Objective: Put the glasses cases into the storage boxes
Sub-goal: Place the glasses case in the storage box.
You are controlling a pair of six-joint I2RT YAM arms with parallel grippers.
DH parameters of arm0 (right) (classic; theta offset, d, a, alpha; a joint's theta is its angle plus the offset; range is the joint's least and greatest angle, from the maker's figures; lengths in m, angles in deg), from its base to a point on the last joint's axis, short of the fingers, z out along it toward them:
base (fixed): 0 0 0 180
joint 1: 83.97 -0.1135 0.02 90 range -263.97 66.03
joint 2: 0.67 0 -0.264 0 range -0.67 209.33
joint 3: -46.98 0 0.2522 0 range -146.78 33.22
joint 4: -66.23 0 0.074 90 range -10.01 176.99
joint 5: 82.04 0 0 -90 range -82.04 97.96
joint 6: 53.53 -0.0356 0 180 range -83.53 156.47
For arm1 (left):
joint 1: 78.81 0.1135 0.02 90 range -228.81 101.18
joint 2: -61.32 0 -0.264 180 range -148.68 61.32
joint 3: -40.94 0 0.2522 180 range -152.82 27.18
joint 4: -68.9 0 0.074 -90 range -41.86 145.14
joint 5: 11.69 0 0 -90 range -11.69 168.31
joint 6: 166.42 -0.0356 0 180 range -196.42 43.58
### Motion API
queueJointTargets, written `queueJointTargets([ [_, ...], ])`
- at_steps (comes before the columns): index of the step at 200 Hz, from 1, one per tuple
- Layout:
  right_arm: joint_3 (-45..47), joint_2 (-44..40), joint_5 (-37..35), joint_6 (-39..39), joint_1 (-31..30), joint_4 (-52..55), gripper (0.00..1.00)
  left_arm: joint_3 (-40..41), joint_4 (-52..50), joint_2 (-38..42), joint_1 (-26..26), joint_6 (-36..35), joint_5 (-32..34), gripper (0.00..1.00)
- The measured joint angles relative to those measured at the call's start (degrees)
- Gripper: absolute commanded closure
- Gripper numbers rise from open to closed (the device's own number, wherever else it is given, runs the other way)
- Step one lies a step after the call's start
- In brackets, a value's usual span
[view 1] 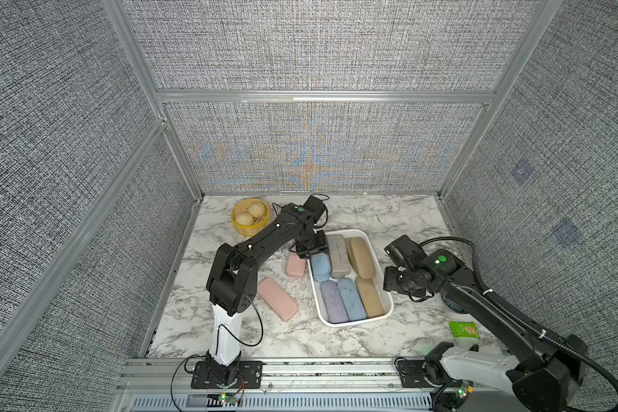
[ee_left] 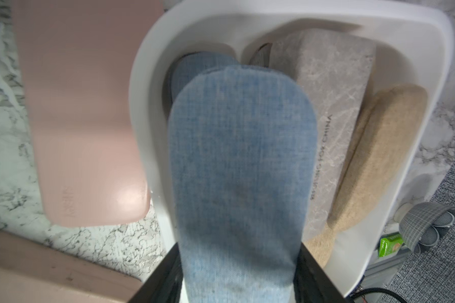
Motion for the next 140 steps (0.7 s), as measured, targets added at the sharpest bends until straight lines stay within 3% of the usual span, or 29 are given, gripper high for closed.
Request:
queueJointTargets([
  [33, 0.57, -2.01, 0.83, -0.26, 0.00, 0.22, 0.33, -2.86, -0.70, -4.00, 0.00, -0.04, 1.27, 0.63],
  [65, 0.85, -4.15, 1.25, -0.48, -0.22, 0.85, 0.33, -4.37, -1.62, -5.66, 0.00, -0.26, 1.53, 0.37],
  [85, 0.22, -4.20, 1.75, -0.68, -2.01, 1.03, 0.32, -4.70, -1.92, -5.70, 0.00, -0.28, 1.95, 0.30],
  [140, -4.31, 0.17, -0.59, -2.86, -10.34, 2.51, 0.29, -5.42, -2.19, -5.22, -0.11, -0.66, 2.86, 0.23],
])
